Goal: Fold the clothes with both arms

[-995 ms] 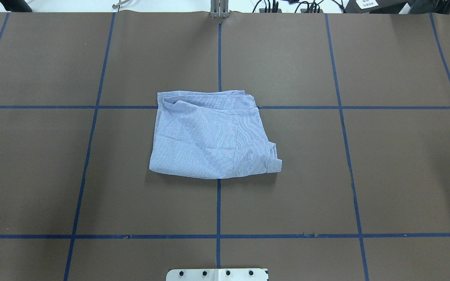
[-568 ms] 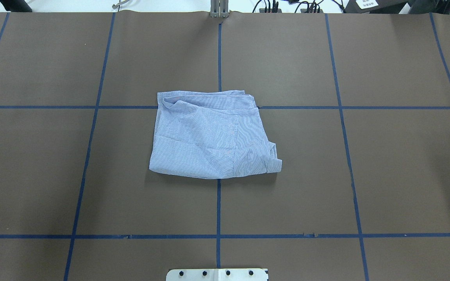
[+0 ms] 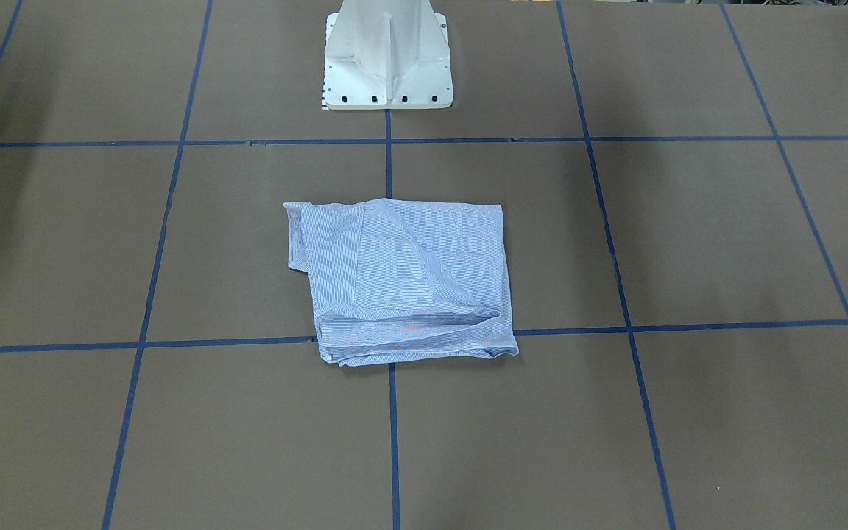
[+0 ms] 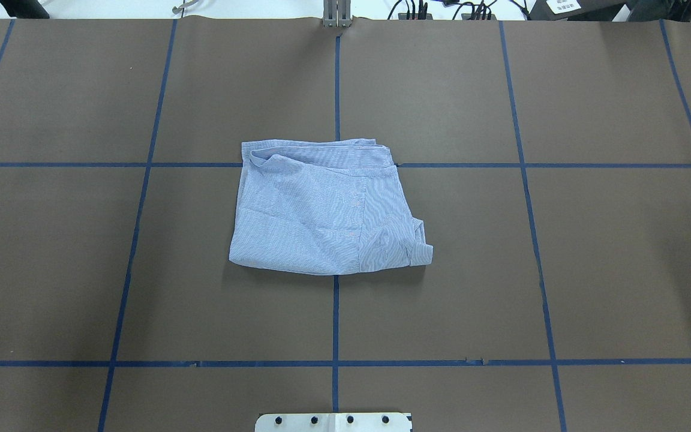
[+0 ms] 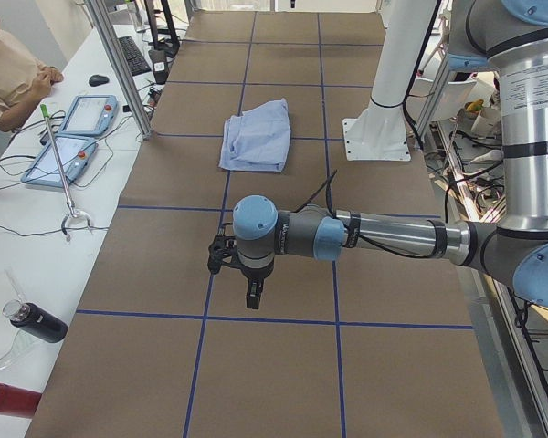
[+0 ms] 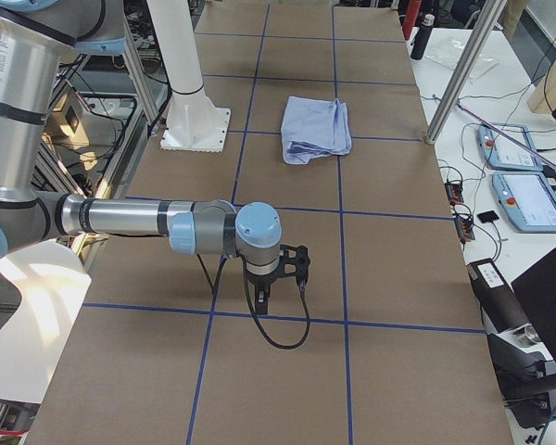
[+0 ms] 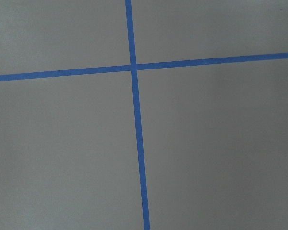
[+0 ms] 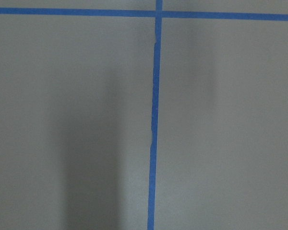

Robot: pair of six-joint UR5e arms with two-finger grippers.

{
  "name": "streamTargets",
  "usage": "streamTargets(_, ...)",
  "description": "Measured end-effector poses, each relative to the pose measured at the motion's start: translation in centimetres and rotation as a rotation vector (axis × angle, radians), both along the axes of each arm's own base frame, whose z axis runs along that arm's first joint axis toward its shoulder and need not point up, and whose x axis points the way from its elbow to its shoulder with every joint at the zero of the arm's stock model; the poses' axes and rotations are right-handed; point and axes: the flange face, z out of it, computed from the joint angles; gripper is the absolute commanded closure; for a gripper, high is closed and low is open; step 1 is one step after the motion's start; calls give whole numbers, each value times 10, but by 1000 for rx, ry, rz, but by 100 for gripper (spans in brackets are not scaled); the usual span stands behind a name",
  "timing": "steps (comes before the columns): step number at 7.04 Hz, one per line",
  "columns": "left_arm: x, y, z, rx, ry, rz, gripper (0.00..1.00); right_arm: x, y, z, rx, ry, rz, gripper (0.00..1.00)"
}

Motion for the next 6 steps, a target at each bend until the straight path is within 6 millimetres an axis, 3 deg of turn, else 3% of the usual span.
streamTargets(3, -1, 17, 18, -45, -3, -1, 0, -7, -7, -20, 65, -3, -19, 0)
streamTargets(6, -1, 25, 44, -94, -5, 2, 0, -8, -7, -20, 74, -4, -22, 0)
